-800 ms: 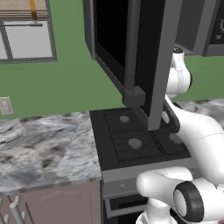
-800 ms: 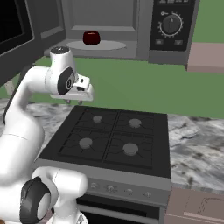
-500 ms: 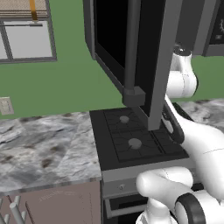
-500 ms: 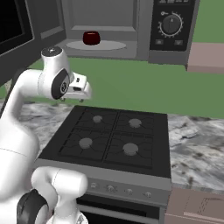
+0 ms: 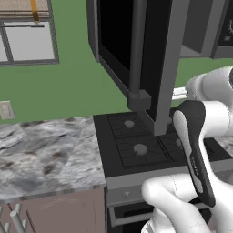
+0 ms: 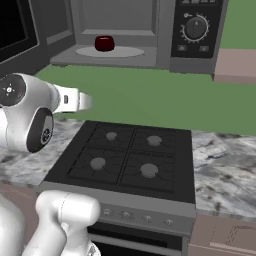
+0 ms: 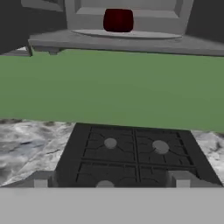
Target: Pick the cup of tea, navigate to the dining table, and place it on the saucer.
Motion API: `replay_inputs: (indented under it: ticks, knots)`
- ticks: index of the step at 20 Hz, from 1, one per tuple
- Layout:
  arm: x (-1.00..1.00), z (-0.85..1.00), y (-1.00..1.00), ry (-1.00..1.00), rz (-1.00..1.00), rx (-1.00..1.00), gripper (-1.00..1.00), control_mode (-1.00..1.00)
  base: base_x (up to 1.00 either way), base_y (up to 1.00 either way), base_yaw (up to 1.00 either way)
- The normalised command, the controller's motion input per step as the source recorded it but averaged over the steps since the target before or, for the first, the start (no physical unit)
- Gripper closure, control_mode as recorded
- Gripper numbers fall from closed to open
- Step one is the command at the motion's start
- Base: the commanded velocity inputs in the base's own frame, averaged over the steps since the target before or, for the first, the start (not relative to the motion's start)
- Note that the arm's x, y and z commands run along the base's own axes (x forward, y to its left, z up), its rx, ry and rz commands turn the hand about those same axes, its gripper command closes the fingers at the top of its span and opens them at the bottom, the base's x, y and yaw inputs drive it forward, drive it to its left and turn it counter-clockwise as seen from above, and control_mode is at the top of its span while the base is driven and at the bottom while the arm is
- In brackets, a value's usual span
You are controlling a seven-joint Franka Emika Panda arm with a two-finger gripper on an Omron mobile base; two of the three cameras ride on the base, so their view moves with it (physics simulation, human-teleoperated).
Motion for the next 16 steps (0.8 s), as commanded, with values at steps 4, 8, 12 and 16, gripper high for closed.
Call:
replay_inputs:
  ticks: [4, 8, 12, 16]
  knots:
    - [0.02, 1.00, -0.09, -0.42, 0.00, 0.07, -1.00, -1.00, 0.00, 0.00, 0.00]
    - [0.19, 0.97, -0.07, -0.25, 0.00, 0.08, -1.00, -1.00, 0.00, 0.00, 0.00]
    - [0.07, 0.15, -0.02, -0.02, 0.00, 0.00, -1.00, -1.00, 0.00, 0.00, 0.00]
    - [0.00, 0.00, 0.00, 0.00, 0.00, 0.00, -1.00, -1.00, 0.00, 0.00, 0.00]
